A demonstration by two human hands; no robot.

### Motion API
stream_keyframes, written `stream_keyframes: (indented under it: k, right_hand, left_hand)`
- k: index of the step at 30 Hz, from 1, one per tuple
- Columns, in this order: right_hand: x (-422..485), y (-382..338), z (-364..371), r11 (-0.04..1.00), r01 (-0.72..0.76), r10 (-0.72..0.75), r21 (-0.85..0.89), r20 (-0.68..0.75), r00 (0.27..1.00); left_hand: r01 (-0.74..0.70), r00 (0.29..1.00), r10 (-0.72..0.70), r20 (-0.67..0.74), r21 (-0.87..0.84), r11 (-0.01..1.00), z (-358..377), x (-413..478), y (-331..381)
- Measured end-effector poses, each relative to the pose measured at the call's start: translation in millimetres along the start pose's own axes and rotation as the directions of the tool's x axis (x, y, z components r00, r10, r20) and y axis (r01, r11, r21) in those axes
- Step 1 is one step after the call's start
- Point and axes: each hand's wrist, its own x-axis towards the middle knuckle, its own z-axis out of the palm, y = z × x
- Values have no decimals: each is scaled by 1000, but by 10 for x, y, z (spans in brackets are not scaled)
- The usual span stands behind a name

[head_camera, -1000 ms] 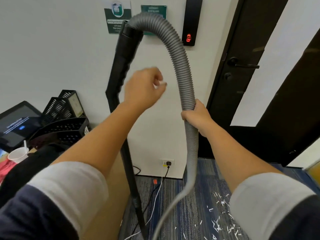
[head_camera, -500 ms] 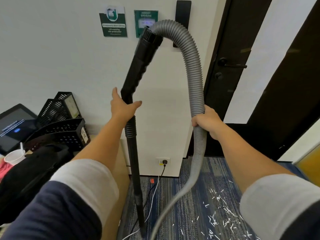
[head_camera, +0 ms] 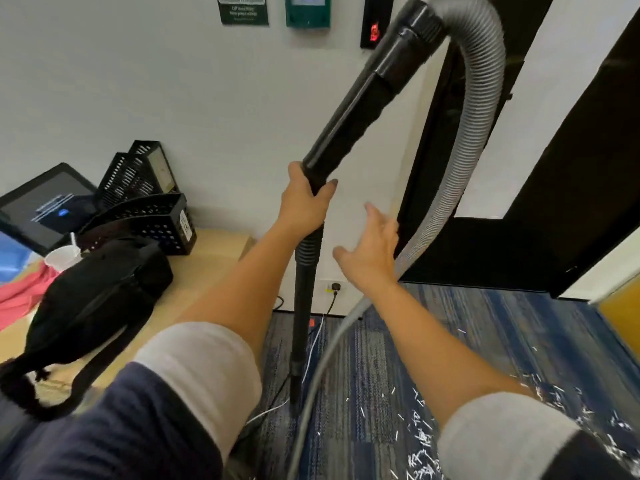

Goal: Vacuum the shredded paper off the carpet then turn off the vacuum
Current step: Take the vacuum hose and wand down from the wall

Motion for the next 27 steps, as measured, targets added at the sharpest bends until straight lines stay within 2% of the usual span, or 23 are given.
stream_keyframes:
  k: [1, 2, 3, 9, 11, 12, 14, 15, 17, 19, 20, 22, 23, 25, 27]
  right_hand:
    - [-108, 5, 56, 993, -105, 94, 45, 198, 976]
    - [-234, 31, 90, 977, -204, 171, 69, 330, 928]
    - [-343, 87, 119, 958, -270, 215, 95, 386, 897]
    - [-883, 455, -14, 857, -341, 219, 387, 327, 920]
    - [-1055, 545, -81, 866, -309, 232, 394, 232, 945]
    - [-1138, 582, -113, 875, -290, 232, 389, 188, 954]
    - [-1316, 635, -197, 907, -277, 241, 316, 148, 959]
    - [-1388, 672, -232, 918, -276, 246, 283, 137, 959]
    - [-1549, 727, -310, 918, -279, 257, 281, 113, 960]
    - [-1714, 753, -380, 910, -294, 281, 292, 86, 956]
    - [-1792, 761, -404, 902, -306, 294, 306, 85, 952]
    - [-1951, 811, -409, 866, -342, 329, 364, 99, 939]
    - [-2032, 855, -393, 846, -364, 353, 390, 103, 930]
    - [-2207, 974, -348, 813, -444, 434, 376, 117, 893]
    - [-2364, 1041, -360, 818, -513, 497, 261, 131, 858]
  left_hand:
    - [-20, 1000, 19, 25, 27, 999, 53, -149, 59]
    - [-42, 998, 39, 39, 61, 997, 108, -315, 114]
    - [-63, 997, 59, 42, 96, 993, 165, -461, 159]
    - [-129, 991, 120, 58, 199, 971, 390, -1260, 338]
    - [-138, 984, 119, 136, 146, 980, 401, -1505, 397]
    - [-128, 971, 111, 212, 66, 990, 389, -1601, 405]
    - [-22, 933, 68, 354, -131, 991, 322, -1794, 361]
    - [54, 929, 22, 371, -193, 980, 279, -1856, 289]
    - [224, 929, -145, 341, -207, 952, 182, -1967, 18]
    - [330, 883, -291, 368, -45, 943, 138, -2067, -376]
    - [315, 837, -334, 435, 116, 942, 140, -2142, -558]
    - [157, 738, -394, 548, 429, 890, 249, -2340, -831]
    - [81, 714, -378, 590, 467, 881, 349, -2451, -922]
    - [108, 702, -369, 609, 421, 901, 542, -2692, -1008]
    - [147, 782, -303, 545, 311, 939, 691, -2847, -1141]
